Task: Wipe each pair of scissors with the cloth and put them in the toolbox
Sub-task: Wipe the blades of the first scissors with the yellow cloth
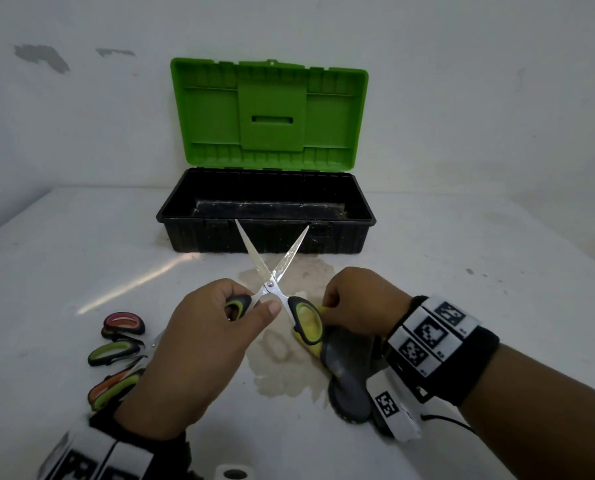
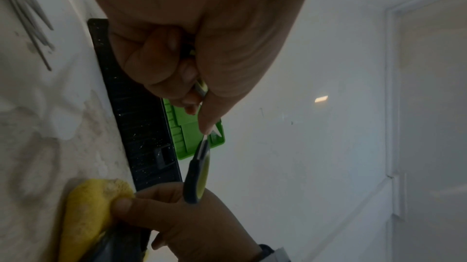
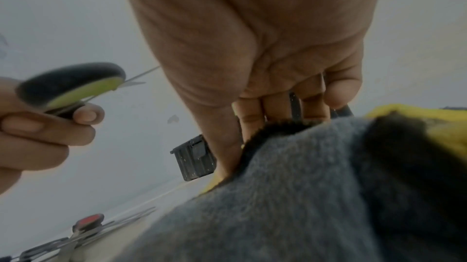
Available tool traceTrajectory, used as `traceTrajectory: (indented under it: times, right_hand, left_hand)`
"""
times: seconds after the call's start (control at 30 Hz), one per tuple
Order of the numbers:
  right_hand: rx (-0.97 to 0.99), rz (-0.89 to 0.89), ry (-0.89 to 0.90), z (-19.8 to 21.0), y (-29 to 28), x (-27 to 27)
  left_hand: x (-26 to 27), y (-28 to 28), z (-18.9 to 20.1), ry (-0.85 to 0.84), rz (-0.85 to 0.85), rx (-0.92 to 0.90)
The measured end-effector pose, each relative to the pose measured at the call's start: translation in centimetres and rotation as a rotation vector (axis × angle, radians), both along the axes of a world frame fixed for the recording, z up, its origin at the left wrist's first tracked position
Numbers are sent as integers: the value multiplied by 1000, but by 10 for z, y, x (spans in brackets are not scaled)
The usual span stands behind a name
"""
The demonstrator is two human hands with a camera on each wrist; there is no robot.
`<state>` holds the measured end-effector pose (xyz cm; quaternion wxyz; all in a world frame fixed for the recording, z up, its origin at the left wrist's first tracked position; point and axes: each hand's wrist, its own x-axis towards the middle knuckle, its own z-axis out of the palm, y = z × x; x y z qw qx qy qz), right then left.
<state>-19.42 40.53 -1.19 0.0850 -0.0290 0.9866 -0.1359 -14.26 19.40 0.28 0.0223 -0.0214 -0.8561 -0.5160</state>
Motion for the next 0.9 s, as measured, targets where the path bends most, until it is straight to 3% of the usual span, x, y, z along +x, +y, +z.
traceTrajectory:
  times: [0.33, 0.53, 0.73, 0.9]
  right_hand:
    - [-504, -141, 343, 22, 28, 42]
    - [-797, -147, 574, 40, 11, 78]
    - [-799, -167, 684, 40, -8, 86]
    - [-721, -69, 635, 37, -16, 93]
  left_hand:
    - [-5, -2, -1, 25, 31, 69]
    - [-1, 13, 4, 63, -15, 57]
    - [7, 23, 10, 87, -100, 74]
    - [8, 25, 10, 106, -84, 32]
